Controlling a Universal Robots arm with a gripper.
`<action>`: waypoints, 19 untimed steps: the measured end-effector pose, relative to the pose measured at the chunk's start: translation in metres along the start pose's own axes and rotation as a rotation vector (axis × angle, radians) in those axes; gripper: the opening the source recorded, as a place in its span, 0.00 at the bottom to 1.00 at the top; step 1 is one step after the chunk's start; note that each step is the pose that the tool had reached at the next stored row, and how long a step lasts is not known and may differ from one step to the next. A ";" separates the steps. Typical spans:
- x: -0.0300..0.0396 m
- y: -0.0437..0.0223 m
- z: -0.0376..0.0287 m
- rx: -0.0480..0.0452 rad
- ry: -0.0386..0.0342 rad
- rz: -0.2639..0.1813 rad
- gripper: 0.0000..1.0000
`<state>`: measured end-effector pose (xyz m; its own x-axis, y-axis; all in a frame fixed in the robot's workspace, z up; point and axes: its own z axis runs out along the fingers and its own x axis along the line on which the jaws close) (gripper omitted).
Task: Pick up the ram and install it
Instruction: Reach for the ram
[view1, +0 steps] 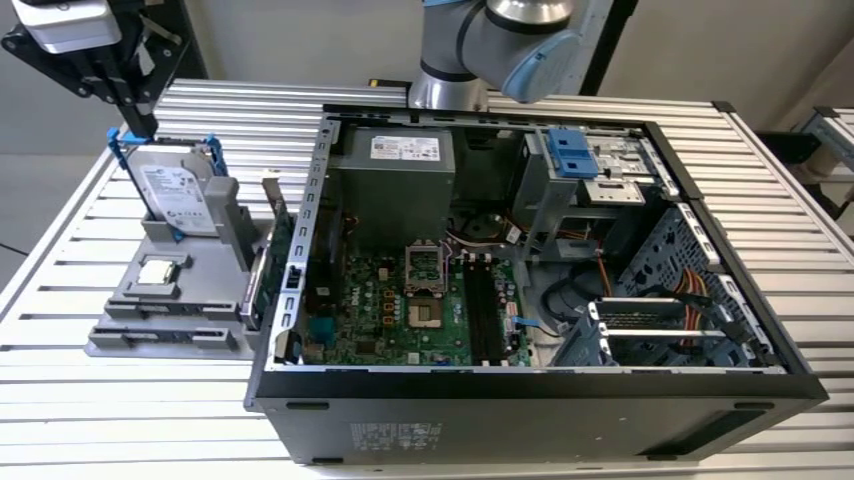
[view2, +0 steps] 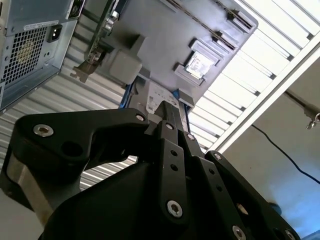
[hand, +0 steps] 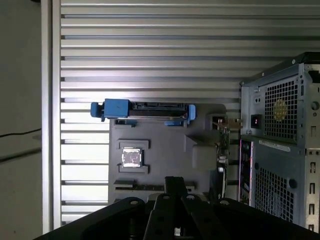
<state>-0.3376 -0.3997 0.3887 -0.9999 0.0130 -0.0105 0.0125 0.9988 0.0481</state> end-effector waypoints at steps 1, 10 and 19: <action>0.0000 -0.0007 0.0000 0.0000 0.0000 0.000 0.00; -0.0001 -0.0128 -0.0001 0.0000 0.0000 0.000 0.00; 0.0000 -0.0203 0.0002 0.0000 0.0007 0.000 0.00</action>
<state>-0.3379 -0.4200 0.3875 -0.9999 0.0130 -0.0097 0.0125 0.9988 0.0481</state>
